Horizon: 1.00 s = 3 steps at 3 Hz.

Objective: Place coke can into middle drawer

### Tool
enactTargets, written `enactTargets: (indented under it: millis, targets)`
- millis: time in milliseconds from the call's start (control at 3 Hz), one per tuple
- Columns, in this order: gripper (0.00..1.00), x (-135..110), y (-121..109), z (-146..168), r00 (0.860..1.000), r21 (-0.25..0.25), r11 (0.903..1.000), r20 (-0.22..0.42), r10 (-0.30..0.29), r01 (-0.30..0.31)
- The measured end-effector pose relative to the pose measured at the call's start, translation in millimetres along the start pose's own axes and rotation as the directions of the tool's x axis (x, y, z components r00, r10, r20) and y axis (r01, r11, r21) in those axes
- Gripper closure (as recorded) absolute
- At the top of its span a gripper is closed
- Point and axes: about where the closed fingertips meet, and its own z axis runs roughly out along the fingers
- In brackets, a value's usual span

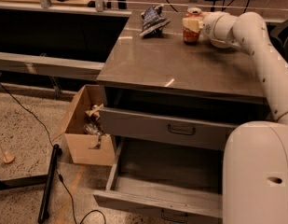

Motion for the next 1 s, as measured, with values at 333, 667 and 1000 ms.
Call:
enactTargets:
  millis: [333,667,1000]
  targets:
    - [0.98,-31.0,-5.1,-50.9,0.998,-0.024,0.9988,0.043,-0.041,0.042]
    - [1.0,-73.3,2.9,-131.3,0.993,-0.024,0.9986,0.111,-0.045,0.048]
    - [1.0,-82.8,34.2,-196.3,0.991,-0.065,0.9976,0.132,-0.015,0.024]
